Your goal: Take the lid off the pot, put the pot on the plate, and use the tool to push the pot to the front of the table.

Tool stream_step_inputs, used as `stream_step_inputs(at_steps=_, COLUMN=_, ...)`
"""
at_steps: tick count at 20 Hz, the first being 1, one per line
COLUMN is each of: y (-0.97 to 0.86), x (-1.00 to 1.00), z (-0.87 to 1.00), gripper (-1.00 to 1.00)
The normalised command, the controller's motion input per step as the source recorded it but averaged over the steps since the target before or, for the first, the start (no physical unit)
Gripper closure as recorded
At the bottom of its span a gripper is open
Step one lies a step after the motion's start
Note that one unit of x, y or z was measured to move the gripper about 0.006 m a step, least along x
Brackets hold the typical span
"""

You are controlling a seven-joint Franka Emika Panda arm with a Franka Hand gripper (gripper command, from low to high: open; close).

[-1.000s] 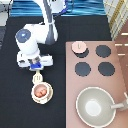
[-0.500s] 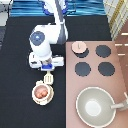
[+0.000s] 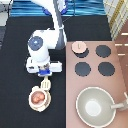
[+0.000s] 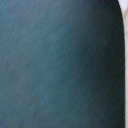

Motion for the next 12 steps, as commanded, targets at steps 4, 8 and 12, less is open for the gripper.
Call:
stream_step_inputs(at_steps=4, y=-0.03, x=-0.45, z=0.5, gripper=1.0)
stream_step_inputs(at_steps=8, y=-0.61, x=-0.21, z=0.43, gripper=1.0)
stream_step_inputs(at_steps=12, y=-0.65, x=-0.04, z=0.22, gripper=1.0)
